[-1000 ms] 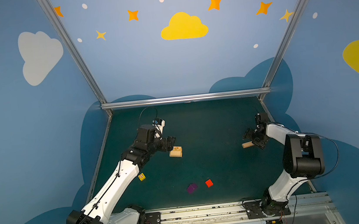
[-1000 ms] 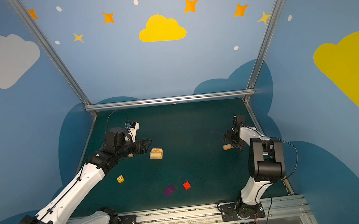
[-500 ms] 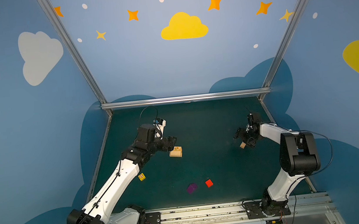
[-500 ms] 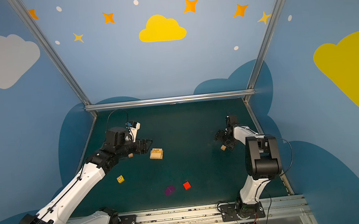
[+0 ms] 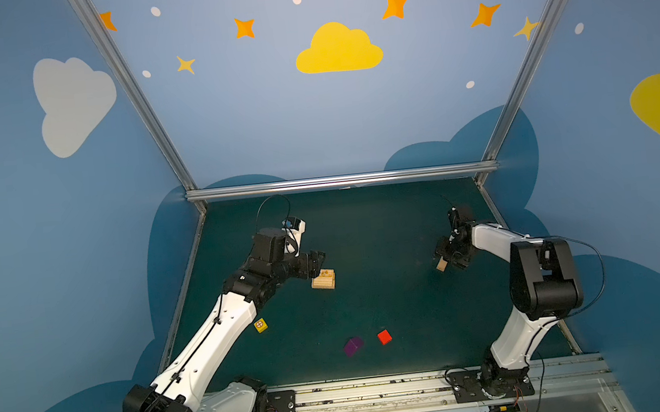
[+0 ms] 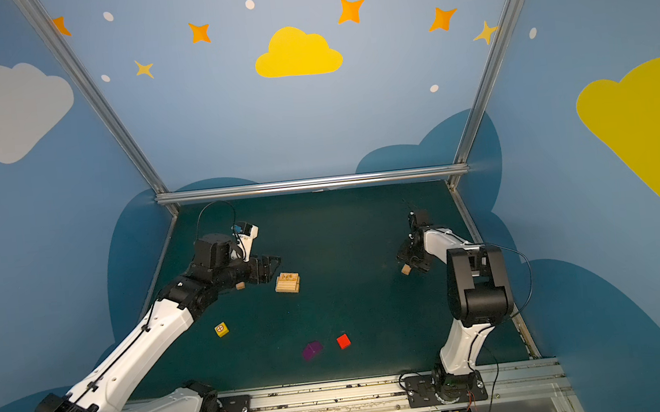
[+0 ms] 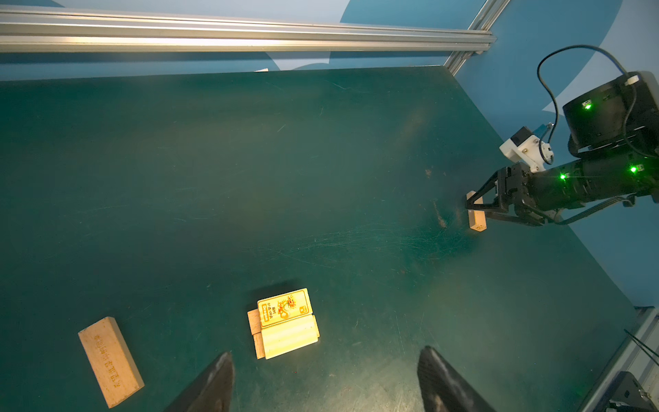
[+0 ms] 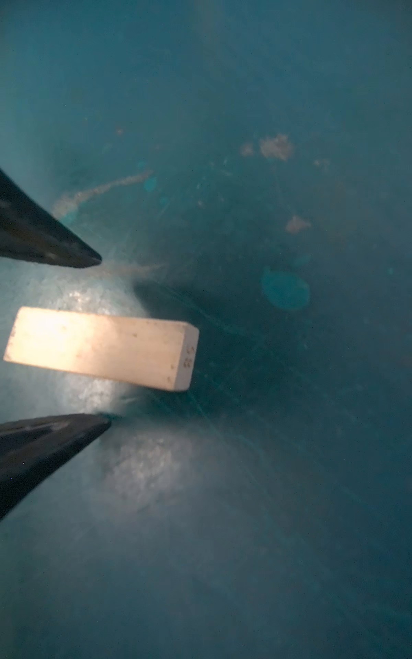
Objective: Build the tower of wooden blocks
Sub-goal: 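Lower the right gripper onto the small plain block marked 58 and close, then lift the block marked 58 and carry it toward the Dragon stack with the right gripper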
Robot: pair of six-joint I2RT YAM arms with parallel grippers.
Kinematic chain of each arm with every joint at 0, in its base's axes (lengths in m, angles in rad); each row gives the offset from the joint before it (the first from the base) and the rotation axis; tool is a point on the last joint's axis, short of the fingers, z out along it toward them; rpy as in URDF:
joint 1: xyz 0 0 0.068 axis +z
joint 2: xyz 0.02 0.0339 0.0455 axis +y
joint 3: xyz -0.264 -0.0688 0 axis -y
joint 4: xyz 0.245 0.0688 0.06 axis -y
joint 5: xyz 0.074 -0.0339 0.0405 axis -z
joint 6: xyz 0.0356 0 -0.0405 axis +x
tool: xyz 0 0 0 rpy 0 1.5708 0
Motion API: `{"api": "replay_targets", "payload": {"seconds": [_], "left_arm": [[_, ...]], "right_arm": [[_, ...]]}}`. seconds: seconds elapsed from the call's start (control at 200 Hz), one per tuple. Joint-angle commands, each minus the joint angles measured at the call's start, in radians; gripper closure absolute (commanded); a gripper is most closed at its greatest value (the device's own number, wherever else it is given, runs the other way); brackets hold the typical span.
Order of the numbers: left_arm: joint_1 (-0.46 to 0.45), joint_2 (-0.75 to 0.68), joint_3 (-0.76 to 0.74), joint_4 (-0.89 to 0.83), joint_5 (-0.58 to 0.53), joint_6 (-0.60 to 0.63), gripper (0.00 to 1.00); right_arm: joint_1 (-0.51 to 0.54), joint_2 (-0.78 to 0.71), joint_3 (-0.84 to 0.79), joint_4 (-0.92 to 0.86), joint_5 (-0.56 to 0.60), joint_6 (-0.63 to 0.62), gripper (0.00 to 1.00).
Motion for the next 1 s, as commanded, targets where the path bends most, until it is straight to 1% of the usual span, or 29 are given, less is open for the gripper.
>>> {"api": "replay_targets", "payload": {"seconds": [0.0, 0.03, 0.1, 0.145, 0.265, 0.305, 0.396, 0.461, 0.581, 0.616, 0.636, 0.881, 0.991], "left_arm": [[-0.002, -0.009, 0.023, -0.001, 0.013, 0.0, 0.19], [-0.001, -0.01, 0.023, -0.002, 0.013, 0.0, 0.19], [-0.002, -0.009, 0.023, -0.001, 0.013, -0.001, 0.19], [-0.002, -0.008, 0.023, -0.003, 0.013, -0.001, 0.19], [-0.002, -0.007, 0.023, -0.001, 0.014, -0.001, 0.19], [-0.003, -0.007, 0.023, -0.001, 0.014, -0.001, 0.19], [-0.002, -0.007, 0.023, -0.001, 0.016, -0.003, 0.19], [-0.002, -0.007, 0.023, 0.0, 0.016, -0.003, 0.19], [-0.002, -0.005, 0.023, -0.001, 0.016, -0.002, 0.19], [-0.003, -0.006, 0.023, -0.001, 0.015, -0.001, 0.19], [-0.003, -0.006, 0.023, -0.001, 0.013, -0.003, 0.19], [-0.001, -0.007, 0.024, -0.004, 0.015, -0.001, 0.19], [-0.002, -0.005, 0.024, -0.003, 0.014, -0.003, 0.19]], "right_arm": [[-0.001, 0.007, 0.016, -0.026, 0.04, -0.008, 0.44], [-0.001, 0.007, 0.015, -0.024, 0.038, -0.009, 0.48], [0.0, 0.008, 0.019, -0.022, 0.034, -0.008, 0.5], [0.0, 0.01, 0.02, -0.021, 0.031, -0.01, 0.54], [0.0, 0.017, 0.024, -0.026, 0.025, -0.015, 0.56], [0.002, 0.02, 0.027, -0.025, 0.018, -0.022, 0.61], [0.003, 0.025, 0.032, -0.03, 0.008, -0.03, 0.62], [0.002, 0.028, 0.035, -0.032, 0.004, -0.035, 0.66], [0.003, 0.028, 0.039, -0.037, 0.004, -0.039, 0.67], [0.004, 0.027, 0.038, -0.036, 0.0, -0.043, 0.72], [0.004, 0.027, 0.04, -0.036, -0.001, -0.043, 0.73], [0.007, 0.031, 0.045, -0.043, 0.002, -0.05, 0.74], [0.011, 0.033, 0.045, -0.047, 0.013, -0.05, 0.71]]}}
